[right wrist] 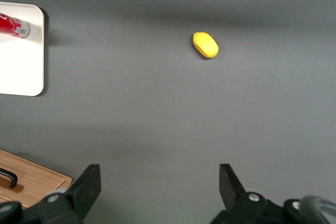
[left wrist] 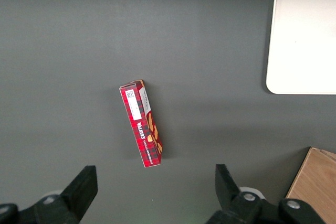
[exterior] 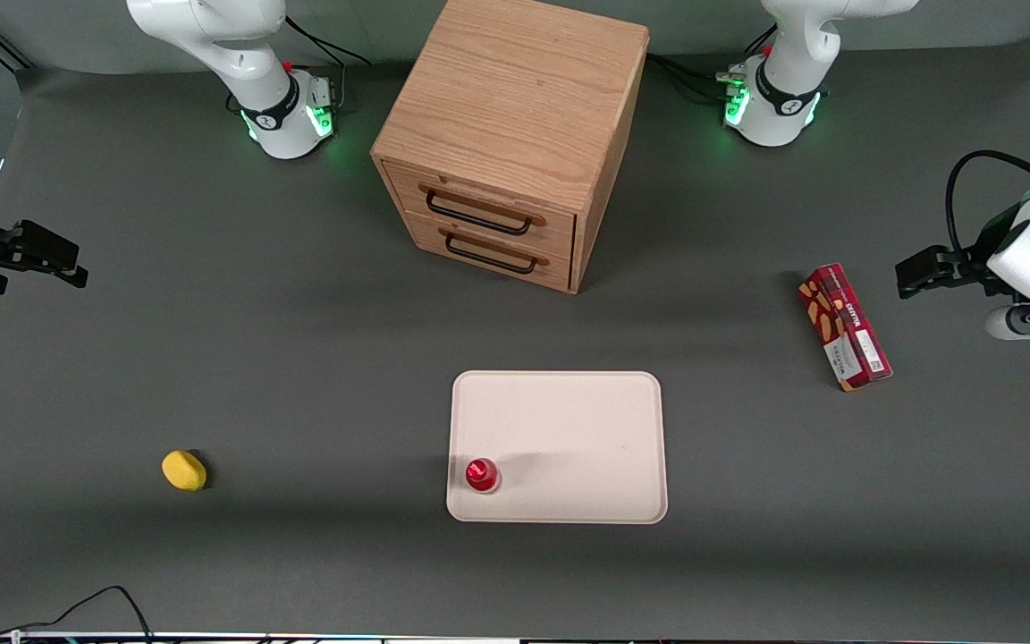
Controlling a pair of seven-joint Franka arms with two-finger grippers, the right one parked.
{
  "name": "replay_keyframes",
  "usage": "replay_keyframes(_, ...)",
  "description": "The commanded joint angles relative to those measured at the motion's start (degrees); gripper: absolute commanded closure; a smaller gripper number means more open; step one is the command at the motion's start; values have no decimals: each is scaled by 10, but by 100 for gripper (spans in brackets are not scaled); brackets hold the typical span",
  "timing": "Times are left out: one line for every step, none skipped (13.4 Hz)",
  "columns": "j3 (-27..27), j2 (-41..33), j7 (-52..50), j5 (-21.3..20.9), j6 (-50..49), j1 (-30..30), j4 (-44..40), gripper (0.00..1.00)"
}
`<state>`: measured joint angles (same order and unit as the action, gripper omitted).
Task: Place red cookie box on tray
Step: 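Move the left gripper down over the red tartan cookie box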
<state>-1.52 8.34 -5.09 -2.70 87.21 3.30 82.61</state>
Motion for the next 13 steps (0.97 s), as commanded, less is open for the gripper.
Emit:
replay_keyframes(14, 3, 13, 1, -17, 5, -17, 0)
replay_keyframes(14, 3, 11, 2, -17, 6, -18, 0)
replay_keyframes(14, 4, 11, 1, -19, 7, -24, 0)
replay_keyframes(14, 4, 12, 2, -22, 7, -26, 0)
replay_keyframes(14, 4, 17, -3, -25, 7, -26, 0)
replay_keyframes(14, 5, 30, -4, -26, 7, -21, 0)
replay_keyframes(14, 6, 46, -4, -30, 7, -14, 0)
replay_keyframes(14, 6, 45, -4, -39, 6, 1, 0)
replay_keyframes(16, 6, 45, -6, -36, 5, 19, 0)
replay_keyframes(16, 5, 46, -16, -22, 0, 45, 0)
replay_keyframes(17, 0, 46, -25, 8, -2, 80, 0)
replay_keyframes(18, -9, 47, -24, 51, -16, 124, 0)
replay_keyframes(18, -17, 47, -24, 104, -33, 176, 0)
